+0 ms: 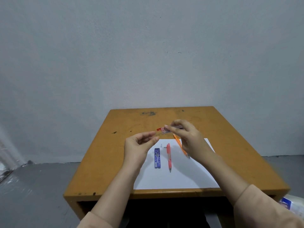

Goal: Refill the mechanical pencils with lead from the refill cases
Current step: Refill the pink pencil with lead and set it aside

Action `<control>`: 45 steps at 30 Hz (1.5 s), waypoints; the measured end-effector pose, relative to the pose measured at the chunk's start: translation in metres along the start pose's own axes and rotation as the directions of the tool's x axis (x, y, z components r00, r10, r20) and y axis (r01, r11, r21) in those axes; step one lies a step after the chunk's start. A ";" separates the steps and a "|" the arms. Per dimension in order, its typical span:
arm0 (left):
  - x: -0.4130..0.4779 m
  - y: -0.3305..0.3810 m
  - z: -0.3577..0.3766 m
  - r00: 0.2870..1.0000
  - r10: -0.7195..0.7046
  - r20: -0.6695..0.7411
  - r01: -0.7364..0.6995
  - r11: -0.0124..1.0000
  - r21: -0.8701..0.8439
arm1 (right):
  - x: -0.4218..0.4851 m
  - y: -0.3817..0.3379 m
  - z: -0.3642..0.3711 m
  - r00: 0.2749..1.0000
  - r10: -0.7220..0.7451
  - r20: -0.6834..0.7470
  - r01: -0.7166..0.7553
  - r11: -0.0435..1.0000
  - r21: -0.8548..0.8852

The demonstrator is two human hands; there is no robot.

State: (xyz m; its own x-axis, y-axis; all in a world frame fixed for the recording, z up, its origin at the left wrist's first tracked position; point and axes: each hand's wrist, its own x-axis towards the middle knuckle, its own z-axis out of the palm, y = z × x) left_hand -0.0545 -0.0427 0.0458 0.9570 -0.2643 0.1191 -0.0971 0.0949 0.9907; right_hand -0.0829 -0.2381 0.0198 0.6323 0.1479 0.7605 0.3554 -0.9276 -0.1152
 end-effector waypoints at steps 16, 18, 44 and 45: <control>0.000 0.002 0.004 0.997 -0.026 -0.073 0.015 0.989 -0.150 | -0.005 -0.012 -0.001 0.986 0.161 -0.046 -0.153 0.977 0.149; 0.001 0.003 0.005 0.997 -0.029 -0.074 0.015 0.983 -0.181 | -0.006 -0.015 -0.001 0.981 0.189 -0.040 -0.181 0.972 0.151; 0.013 0.012 0.007 0.987 -0.005 -0.163 -0.084 0.841 -0.535 | -0.010 -0.038 0.003 0.921 0.389 0.027 -0.375 0.865 0.333; 0.014 0.013 0.006 0.985 -0.004 -0.172 -0.089 0.844 -0.529 | -0.011 -0.038 0.003 0.918 0.396 0.023 -0.380 0.861 0.337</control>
State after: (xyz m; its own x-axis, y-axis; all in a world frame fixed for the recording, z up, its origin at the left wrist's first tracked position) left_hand -0.0438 -0.0508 0.0604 0.9902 -0.0954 0.1023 -0.0229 0.6111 0.7912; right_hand -0.1010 -0.2037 0.0138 0.7372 -0.2240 0.6375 0.2973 -0.7398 -0.6037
